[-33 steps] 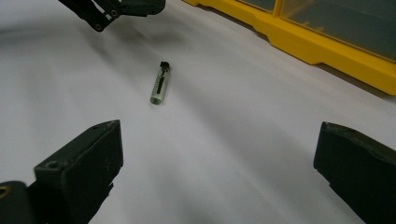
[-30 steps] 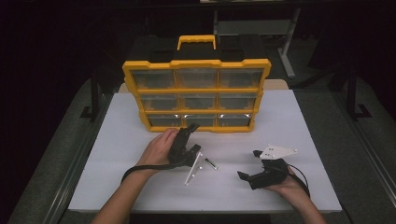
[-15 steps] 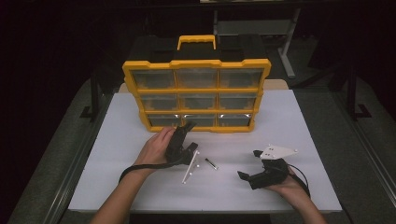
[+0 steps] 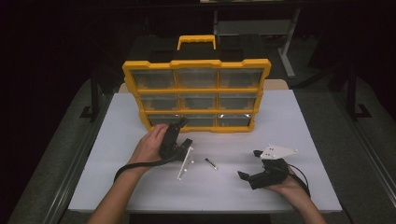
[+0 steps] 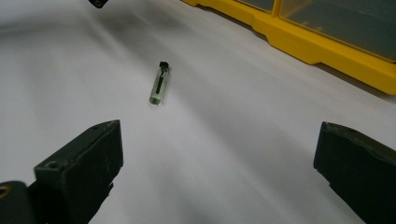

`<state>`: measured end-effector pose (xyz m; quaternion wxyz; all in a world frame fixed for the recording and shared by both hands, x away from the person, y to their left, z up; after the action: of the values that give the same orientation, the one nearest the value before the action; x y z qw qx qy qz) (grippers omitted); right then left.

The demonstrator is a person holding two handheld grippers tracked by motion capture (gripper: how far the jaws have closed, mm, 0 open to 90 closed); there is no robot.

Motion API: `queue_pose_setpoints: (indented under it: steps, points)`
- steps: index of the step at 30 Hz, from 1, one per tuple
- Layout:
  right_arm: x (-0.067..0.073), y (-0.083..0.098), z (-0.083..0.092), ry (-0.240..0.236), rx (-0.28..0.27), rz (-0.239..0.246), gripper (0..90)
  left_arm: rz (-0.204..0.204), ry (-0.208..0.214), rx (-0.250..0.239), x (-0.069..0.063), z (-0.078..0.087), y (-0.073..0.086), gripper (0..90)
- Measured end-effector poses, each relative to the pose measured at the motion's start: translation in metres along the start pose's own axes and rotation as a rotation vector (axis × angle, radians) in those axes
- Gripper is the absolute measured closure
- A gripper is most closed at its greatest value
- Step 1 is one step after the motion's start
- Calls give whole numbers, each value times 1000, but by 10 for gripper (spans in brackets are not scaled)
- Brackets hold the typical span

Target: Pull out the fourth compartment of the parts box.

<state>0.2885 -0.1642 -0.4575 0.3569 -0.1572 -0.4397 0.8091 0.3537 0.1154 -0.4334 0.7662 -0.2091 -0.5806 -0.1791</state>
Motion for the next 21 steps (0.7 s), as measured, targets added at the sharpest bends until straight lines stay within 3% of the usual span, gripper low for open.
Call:
queue_pose_setpoints:
  steps: [6,21]
  points:
    - [0,0,0,0,2,0,9,5,-10,0,2,1,5,5]
    - [0,0,0,0,0,-2,9,-14,-27,58,9,7,21,5]
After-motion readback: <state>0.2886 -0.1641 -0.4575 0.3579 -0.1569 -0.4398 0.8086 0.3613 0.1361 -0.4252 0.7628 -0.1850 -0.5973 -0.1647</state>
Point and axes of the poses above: each handheld gripper's, and its own axes: z roughly backward along the jaws, y roughly out of its underside, x roughly to its left, the point moved 4 cm from there along -z, roughly forward along the jaws, and after that the axes turned 5 degrees about y, right-handed, at the moved point
